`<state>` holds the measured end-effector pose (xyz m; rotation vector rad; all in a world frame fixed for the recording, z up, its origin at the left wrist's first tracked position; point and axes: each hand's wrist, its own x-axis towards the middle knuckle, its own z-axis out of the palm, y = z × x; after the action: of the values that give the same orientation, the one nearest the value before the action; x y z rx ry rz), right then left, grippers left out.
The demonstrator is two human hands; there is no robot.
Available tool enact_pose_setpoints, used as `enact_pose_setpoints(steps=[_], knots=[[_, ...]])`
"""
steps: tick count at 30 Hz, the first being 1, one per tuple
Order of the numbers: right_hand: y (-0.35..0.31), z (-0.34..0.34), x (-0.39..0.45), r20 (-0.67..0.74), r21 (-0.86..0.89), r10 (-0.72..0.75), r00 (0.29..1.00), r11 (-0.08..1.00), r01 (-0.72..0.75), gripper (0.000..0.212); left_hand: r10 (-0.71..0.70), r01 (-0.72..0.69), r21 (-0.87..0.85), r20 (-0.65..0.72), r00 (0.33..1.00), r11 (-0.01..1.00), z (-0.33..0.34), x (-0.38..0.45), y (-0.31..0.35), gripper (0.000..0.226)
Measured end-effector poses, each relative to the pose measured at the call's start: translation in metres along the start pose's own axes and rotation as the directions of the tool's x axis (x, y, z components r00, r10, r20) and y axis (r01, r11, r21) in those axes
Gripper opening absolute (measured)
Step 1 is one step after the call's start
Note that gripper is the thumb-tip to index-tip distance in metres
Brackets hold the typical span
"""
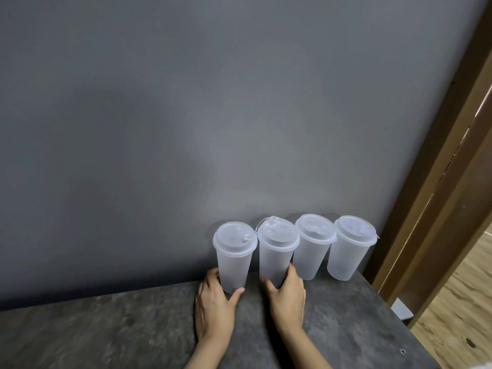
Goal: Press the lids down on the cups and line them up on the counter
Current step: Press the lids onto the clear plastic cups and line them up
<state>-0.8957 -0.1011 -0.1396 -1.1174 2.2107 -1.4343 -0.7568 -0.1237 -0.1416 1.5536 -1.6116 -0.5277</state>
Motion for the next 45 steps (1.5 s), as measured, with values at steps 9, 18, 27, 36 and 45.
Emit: enact_pose_setpoints(steps=[9,18,27,36,45], knots=[[0.003,-0.001,-0.006,0.015,0.005,-0.002,1.000,1.000,0.002,0.062,0.020,-0.020,0.026,0.031,0.999,0.999,-0.001,-0.002,-0.004,0.055],[0.018,-0.017,-0.038,-0.107,0.080,0.061,0.992,0.995,-0.053,0.045,-0.042,0.051,-0.232,0.043,0.998,0.971,-0.028,-0.018,-0.021,0.052],[-0.042,0.044,-0.119,-0.042,0.036,-0.298,0.954,0.953,0.300,0.031,0.089,-0.176,-0.191,-0.393,0.915,0.966,-0.151,-0.043,-0.098,0.060],[-0.144,0.189,-0.228,0.349,0.218,-0.486,0.802,0.874,0.435,0.019,-0.146,0.085,-0.125,-0.649,0.747,0.989,-0.316,-0.033,-0.217,0.049],[-0.213,0.306,-0.291,0.629,0.319,-0.404,0.664,0.913,0.254,0.066,-0.396,0.244,-0.407,-0.345,0.851,0.880,-0.426,0.007,-0.329,0.057]])
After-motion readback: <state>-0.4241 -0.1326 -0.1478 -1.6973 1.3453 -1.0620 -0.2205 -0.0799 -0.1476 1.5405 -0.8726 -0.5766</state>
